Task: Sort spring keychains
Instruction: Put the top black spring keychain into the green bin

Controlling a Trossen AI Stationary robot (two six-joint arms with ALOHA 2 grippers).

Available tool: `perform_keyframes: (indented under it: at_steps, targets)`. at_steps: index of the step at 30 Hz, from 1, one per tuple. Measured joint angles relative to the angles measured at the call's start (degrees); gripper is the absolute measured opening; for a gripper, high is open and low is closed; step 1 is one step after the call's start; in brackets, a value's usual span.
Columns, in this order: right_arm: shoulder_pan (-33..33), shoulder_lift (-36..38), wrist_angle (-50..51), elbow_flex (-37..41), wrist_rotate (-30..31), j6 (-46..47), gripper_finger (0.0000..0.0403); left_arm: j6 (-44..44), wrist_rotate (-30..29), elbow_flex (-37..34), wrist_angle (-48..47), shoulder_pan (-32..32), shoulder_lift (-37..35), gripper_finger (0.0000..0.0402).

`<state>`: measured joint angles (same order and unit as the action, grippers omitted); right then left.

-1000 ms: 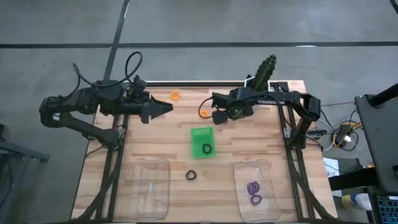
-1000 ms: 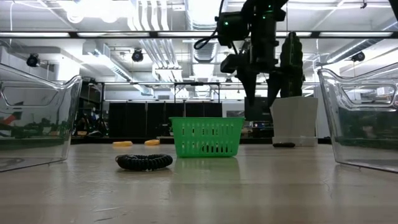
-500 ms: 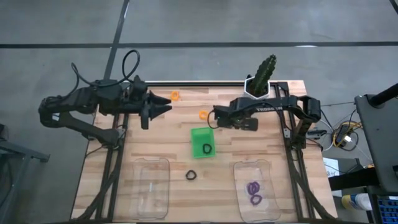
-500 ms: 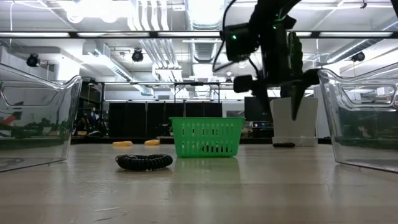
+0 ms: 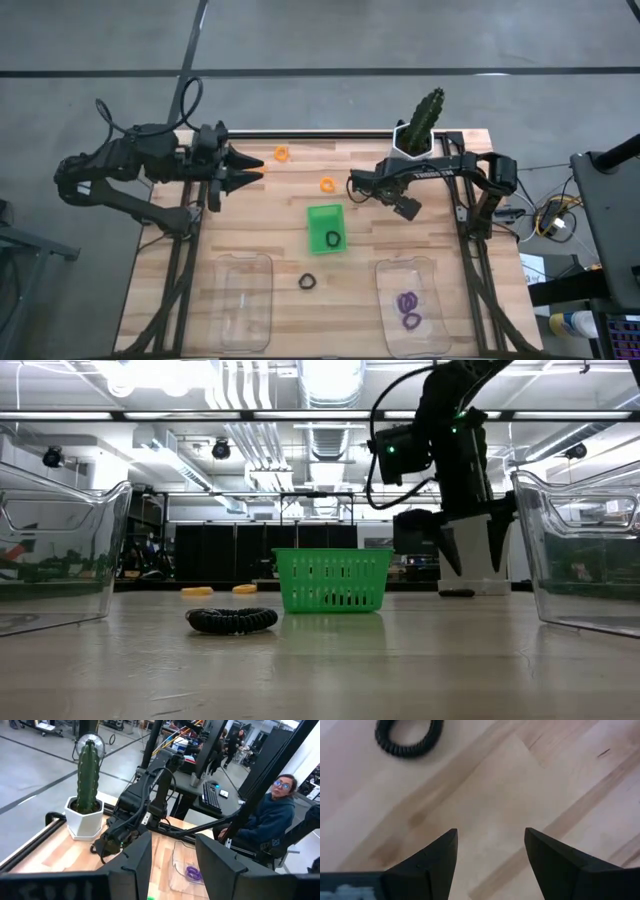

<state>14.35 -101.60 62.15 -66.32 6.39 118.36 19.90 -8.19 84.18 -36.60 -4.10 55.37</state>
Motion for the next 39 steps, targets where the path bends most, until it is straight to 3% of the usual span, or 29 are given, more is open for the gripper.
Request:
perform_keyframes:
  at_steps: [7, 10, 13, 17, 18, 39]
  targets:
    - [1.8, 0.0, -1.0, -0.3, 5.4, -3.8, 0.0222, -1.5, 0.0, 0.0, -2.2, 0.0, -1.2, 0.0145]
    - [2.3, 0.0, -1.4, -0.8, 7.0, -7.8, 0.0203, -2.1, 0.0, 0.0, -2.9, 0.0, -1.3, 0.0145]
    - [2.5, 0.0, -1.5, -0.7, 9.4, -8.8, 0.0145, -2.2, 0.0, 0.0, -3.3, 0.0, -1.3, 0.0145]
    - [2.5, 0.0, -4.5, -0.7, 13.0, -11.3, 0.0032, -2.2, 0.0, 0.0, -3.9, 0.0, -1.3, 0.0145]
    - [2.5, 0.0, -5.0, -0.7, 13.9, -11.7, 0.0023, -2.2, 0.0, 0.0, -4.3, 0.0, -1.3, 0.0145]
    - [5.8, -4.2, -8.7, 0.0, 17.8, -14.3, 0.0008, -2.2, 0.0, 0.0, -5.8, 0.0, -1.3, 0.0145]
